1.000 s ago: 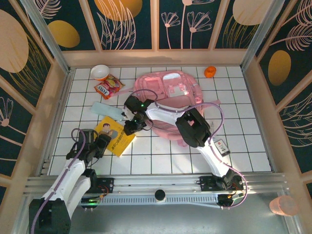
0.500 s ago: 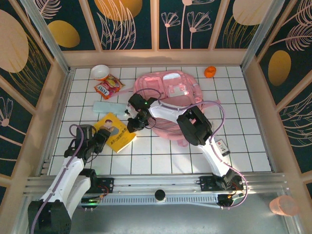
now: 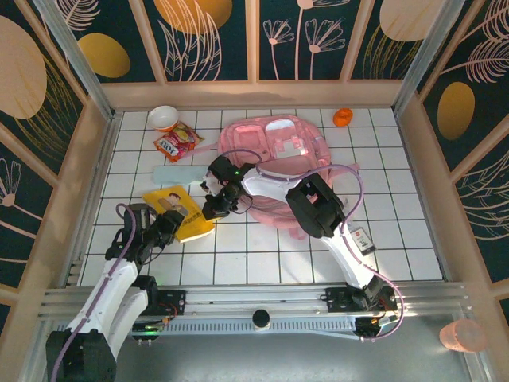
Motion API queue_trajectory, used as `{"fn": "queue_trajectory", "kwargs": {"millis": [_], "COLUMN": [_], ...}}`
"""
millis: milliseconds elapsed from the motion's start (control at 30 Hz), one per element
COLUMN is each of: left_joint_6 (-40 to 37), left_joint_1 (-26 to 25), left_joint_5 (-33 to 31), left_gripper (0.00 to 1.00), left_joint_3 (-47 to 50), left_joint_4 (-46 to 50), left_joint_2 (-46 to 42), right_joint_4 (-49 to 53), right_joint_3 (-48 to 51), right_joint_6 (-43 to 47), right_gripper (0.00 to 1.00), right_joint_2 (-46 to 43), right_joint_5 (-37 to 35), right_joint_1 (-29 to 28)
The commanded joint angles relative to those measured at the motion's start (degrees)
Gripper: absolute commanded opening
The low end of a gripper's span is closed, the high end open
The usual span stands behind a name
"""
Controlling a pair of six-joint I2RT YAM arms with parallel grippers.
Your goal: Pack the student bag
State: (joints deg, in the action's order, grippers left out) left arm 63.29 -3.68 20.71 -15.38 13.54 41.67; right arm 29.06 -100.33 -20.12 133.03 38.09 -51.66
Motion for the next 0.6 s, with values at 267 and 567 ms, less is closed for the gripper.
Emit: {"fn": "queue_trajectory", "kwargs": {"millis": [267, 567], "left_joint_6": [-14.8, -28.9], "left_joint_1": [-0.4, -0.4], "left_joint_5": [-16.0, -17.7], "left_gripper": [0.01, 0.0], "left_joint_3": [-16.6, -34.4], "left_joint_4": [23.4, 25.6], "left_joint_2": [2.0, 4.2], "right_joint_4": [-9.2, -19.7], "right_joint_3": [6.1, 17.7], "right_joint_6": [-8.6, -15.2], "right_gripper": [0.31, 0.37], "right_joint_2": [-13.3, -32.0], "right_joint_5": [-1.5, -6.0], "right_joint_1": [2.7, 8.2]}}
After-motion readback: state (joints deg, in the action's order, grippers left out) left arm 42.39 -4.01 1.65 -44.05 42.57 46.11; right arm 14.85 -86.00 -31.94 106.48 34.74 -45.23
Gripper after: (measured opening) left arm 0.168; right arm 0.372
